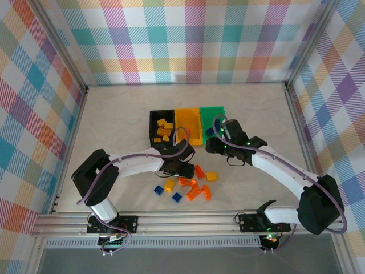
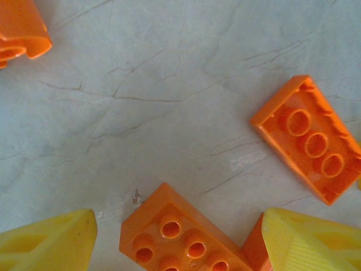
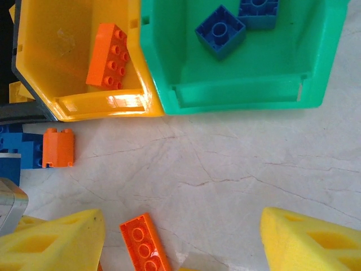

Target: Sort the legos into containers by color

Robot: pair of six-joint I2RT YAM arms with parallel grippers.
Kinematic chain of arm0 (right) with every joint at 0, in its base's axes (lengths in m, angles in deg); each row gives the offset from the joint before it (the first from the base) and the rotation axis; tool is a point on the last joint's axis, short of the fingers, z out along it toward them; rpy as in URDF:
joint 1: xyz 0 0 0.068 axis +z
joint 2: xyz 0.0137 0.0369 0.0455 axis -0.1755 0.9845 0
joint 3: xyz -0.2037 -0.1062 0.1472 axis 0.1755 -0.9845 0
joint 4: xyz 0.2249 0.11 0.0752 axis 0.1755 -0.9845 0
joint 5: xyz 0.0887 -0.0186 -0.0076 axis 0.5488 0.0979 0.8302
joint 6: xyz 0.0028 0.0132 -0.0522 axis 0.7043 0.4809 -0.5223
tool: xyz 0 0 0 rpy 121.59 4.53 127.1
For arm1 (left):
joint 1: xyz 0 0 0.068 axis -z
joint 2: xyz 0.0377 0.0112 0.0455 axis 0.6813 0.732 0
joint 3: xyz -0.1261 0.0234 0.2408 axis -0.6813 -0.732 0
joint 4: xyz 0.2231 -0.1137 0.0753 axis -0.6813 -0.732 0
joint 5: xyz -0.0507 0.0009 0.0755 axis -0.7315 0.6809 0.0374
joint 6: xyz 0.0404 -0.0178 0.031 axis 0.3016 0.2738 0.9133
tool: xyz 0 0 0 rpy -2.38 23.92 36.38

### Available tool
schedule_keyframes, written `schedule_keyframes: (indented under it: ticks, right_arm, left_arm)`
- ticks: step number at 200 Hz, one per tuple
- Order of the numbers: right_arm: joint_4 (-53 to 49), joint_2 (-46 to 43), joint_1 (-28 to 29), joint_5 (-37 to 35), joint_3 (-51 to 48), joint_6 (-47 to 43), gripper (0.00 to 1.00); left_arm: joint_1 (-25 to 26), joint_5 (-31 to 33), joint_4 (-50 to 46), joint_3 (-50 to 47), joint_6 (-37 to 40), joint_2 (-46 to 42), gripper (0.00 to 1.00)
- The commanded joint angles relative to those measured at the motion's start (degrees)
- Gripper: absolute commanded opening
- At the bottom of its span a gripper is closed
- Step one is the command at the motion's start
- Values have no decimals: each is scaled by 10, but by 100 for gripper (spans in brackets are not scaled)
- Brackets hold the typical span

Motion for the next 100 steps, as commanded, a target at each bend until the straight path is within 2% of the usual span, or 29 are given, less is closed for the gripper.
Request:
schedule_keyframes:
  ticks: [1, 45, 100]
  right_arm:
    - [22, -22, -11, 16, -16, 7, 73]
    - [24, -42, -30, 27, -36, 5, 73]
    - [28, -52, -44, 38, -50, 5, 73]
  left_arm:
    - [10, -11, -27, 20, -4, 25, 77]
    - [24, -35, -31, 43, -7, 60, 68]
    - [35, -73, -9, 80, -9, 79, 70]
